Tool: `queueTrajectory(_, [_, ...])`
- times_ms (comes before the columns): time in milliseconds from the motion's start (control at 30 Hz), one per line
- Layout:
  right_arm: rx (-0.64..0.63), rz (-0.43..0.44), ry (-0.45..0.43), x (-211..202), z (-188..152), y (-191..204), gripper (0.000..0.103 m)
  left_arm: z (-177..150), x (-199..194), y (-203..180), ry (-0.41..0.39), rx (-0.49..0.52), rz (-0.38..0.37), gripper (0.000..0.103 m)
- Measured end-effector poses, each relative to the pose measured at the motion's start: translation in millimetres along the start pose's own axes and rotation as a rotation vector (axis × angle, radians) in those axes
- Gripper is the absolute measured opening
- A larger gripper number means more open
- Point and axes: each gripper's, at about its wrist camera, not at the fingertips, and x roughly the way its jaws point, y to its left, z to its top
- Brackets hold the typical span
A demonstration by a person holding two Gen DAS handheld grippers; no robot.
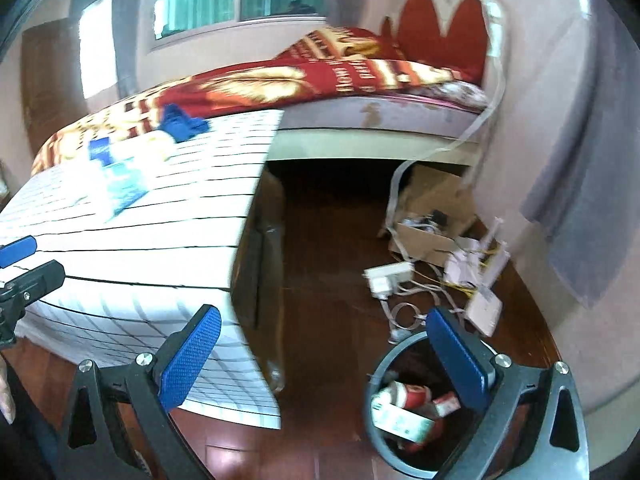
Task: Collect trash
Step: 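Move both open tools back to the table of trash, then grasp the clear plastic bag with the left tool while the right tool grasps the blue paper cup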
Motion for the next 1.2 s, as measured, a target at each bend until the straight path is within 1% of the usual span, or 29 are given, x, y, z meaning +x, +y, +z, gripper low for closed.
queueTrajectory(100, [-0.017, 0.052, 0.002, 7.2, 12.0, 30.0, 0.103, -3.0, -2.8, 36.6, -0.013, -0.07, 0.045, 0.1])
queueTrajectory(167, [-0.043, 0.096, -0.007, 10.3, 21.3, 53.7, 0.103, -5.2, -1.3, 62.0, -0.007, -0.123, 0.072, 0.1])
queueTrajectory(267, [-0.094, 0.156, -0.024, 15.7, 35.3, 92.0, 0.103, -7.9, 0.3, 90.0, 0.001, -0.171, 0.088, 0.099])
queueTrajectory(433, [-0.174, 0.232, -0.045, 26.0, 55.9, 152.6, 0.103, -8.0, 1.1, 117.5, -0.007, -0.205, 0.129, 0.099])
queueTrajectory(500, [-0.191, 0.246, -0.035, 34.2, 64.0, 167.5, 0.103, -7.0, 0.8, 125.4, -0.014, -0.211, 0.139, 0.098])
queueTrajectory(600, [-0.189, 0.257, -0.016, 52.8, 76.7, 189.1, 0.098, -5.9, 3.4, 136.3, -0.012, -0.22, 0.15, 0.098])
queueTrajectory(667, [-0.176, 0.258, 0.013, 67.5, 84.2, 197.9, 0.089, -5.6, 6.8, 142.6, -0.008, -0.226, 0.153, 0.098])
queueTrajectory(800, [-0.143, 0.254, 0.048, 88.9, 93.4, 202.2, 0.081, -4.2, 16.3, 152.9, 0.002, -0.244, 0.15, 0.098])
queueTrajectory(833, [-0.136, 0.252, 0.053, 92.0, 94.1, 201.7, 0.074, -4.0, 18.2, 154.5, 0.004, -0.247, 0.147, 0.098])
queueTrajectory(867, [-0.131, 0.252, 0.058, 94.7, 94.7, 201.2, 0.065, -3.7, 20.1, 155.3, 0.004, -0.25, 0.146, 0.098])
queueTrajectory(900, [-0.128, 0.248, 0.063, 97.4, 95.3, 199.8, 0.059, -3.3, 22.3, 155.9, 0.005, -0.254, 0.143, 0.098])
queueTrajectory(967, [-0.116, 0.249, 0.072, 101.0, 94.5, 194.1, 0.039, -2.2, 25.8, 154.8, 0.007, -0.256, 0.133, 0.097])
queueTrajectory(1000, [-0.11, 0.245, 0.071, 101.8, 94.3, 190.4, 0.035, -1.0, 28.0, 153.8, 0.009, -0.254, 0.129, 0.096])
queueTrajectory(1033, [-0.102, 0.237, 0.068, 102.3, 93.2, 185.0, 0.024, 0.2, 29.4, 152.4, 0.009, -0.251, 0.125, 0.096])
queueTrajectory(1067, [-0.095, 0.236, 0.066, 102.7, 93.6, 180.7, 0.007, 1.9, 31.4, 151.1, 0.008, -0.246, 0.121, 0.095])
queueTrajectory(1100, [-0.083, 0.238, 0.061, 103.0, 93.6, 174.3, 0.004, 3.6, 32.9, 150.4, 0.006, -0.242, 0.115, 0.093])
queueTrajectory(1200, [-0.066, 0.221, 0.032, 101.1, 96.9, 159.6, 0.004, 11.5, 40.8, 150.2, 0.004, -0.225, 0.109, 0.089])
